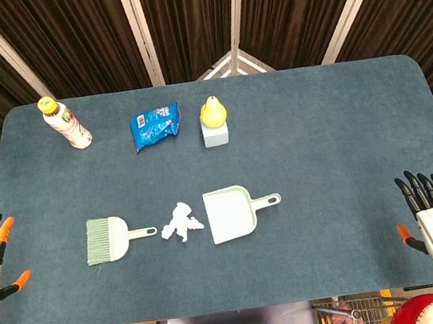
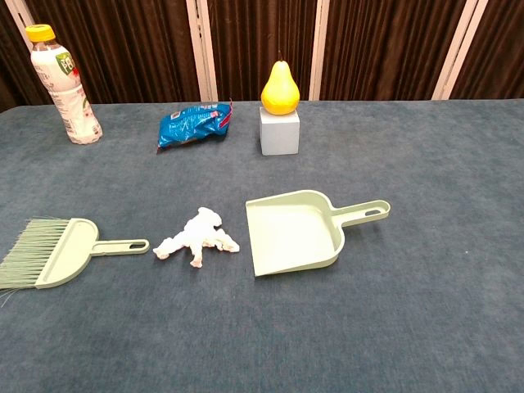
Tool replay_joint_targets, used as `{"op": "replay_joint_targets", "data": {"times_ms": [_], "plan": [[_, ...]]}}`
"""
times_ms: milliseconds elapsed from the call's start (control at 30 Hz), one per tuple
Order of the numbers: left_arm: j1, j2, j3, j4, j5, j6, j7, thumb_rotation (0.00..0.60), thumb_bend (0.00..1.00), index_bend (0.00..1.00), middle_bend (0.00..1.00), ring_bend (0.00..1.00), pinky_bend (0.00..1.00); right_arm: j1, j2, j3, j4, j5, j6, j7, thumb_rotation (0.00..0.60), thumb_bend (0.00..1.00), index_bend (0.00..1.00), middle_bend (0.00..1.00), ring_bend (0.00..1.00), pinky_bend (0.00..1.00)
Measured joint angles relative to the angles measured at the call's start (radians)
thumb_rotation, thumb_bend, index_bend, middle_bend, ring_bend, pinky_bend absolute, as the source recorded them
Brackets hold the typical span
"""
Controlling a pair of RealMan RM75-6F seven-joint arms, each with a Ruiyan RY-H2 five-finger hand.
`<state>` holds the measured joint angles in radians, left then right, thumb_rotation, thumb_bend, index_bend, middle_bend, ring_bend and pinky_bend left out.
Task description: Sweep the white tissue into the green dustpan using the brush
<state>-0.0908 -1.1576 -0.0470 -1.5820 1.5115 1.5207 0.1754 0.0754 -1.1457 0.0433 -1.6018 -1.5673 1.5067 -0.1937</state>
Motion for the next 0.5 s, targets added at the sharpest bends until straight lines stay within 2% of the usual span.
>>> {"op": "replay_joint_targets", "data": {"times_ms": [500], "plan": [[-0.002, 0.002, 0.0, -0.003, -0.001, -0.005, -0.01, 0.6, 0.0, 0.0, 0.0, 0.0, 0.0, 0.005, 0.002, 0.002, -0.042, 0.011, -0.012, -0.042, 0.6, 0.35, 0.0, 0.0, 0.0, 0.0]]}}
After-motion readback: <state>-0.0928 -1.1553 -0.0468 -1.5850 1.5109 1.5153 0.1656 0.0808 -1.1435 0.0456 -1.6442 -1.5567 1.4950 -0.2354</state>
